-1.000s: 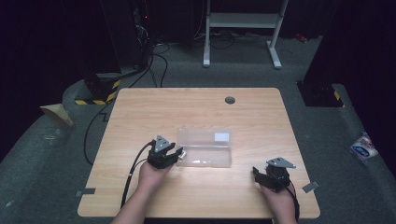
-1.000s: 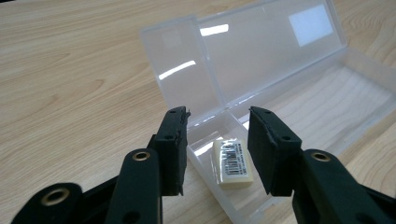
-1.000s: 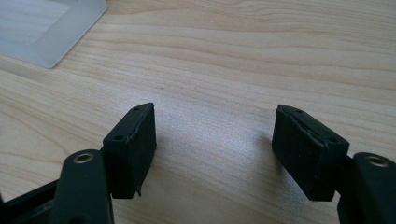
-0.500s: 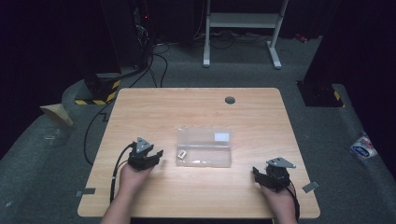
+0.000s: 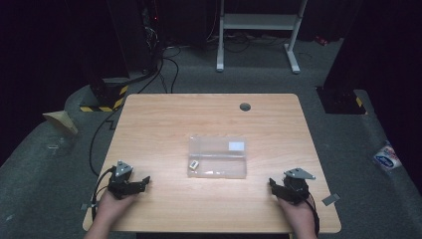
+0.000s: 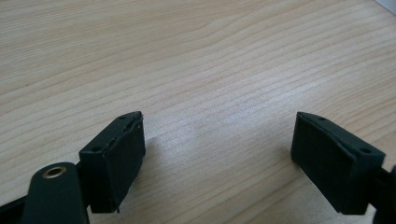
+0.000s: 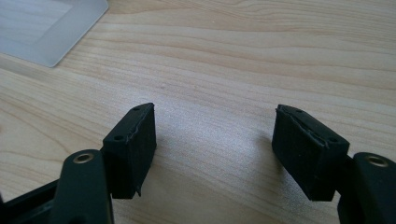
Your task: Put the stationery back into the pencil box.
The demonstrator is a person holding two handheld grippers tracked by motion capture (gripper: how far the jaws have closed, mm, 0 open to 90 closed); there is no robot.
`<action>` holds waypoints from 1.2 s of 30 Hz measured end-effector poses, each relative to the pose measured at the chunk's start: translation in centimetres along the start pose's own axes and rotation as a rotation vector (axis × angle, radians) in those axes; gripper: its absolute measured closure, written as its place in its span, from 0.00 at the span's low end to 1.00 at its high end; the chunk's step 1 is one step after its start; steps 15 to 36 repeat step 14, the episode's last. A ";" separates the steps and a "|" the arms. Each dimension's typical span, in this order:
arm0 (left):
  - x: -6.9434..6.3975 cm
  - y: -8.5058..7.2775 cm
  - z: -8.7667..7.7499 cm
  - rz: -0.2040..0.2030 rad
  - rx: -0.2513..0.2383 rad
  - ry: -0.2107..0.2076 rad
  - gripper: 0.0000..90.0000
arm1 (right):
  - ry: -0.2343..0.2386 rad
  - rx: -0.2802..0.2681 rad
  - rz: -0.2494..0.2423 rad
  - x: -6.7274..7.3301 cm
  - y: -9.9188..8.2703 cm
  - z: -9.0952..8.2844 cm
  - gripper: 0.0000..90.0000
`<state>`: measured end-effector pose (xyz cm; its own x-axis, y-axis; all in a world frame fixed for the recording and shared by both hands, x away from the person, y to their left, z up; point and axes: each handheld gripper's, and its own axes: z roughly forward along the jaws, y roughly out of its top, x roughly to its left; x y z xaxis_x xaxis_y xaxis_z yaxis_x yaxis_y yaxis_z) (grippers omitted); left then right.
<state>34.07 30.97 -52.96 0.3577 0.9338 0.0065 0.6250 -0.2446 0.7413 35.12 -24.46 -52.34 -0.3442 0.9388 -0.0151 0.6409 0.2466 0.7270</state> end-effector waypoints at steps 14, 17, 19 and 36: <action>-0.2 0.0 0.0 0.017 0.003 -0.019 0.20 | -0.002 0.001 0.006 0.0 0.0 0.1 0.33; -0.2 0.0 0.0 0.017 0.003 -0.019 0.20 | -0.002 0.001 0.006 0.0 0.0 0.1 0.33; -0.2 0.0 0.0 0.017 0.003 -0.019 0.20 | -0.002 0.001 0.006 0.0 0.0 0.1 0.33; -0.2 0.0 0.0 0.017 0.003 -0.019 0.20 | -0.002 0.001 0.006 0.0 0.0 0.1 0.33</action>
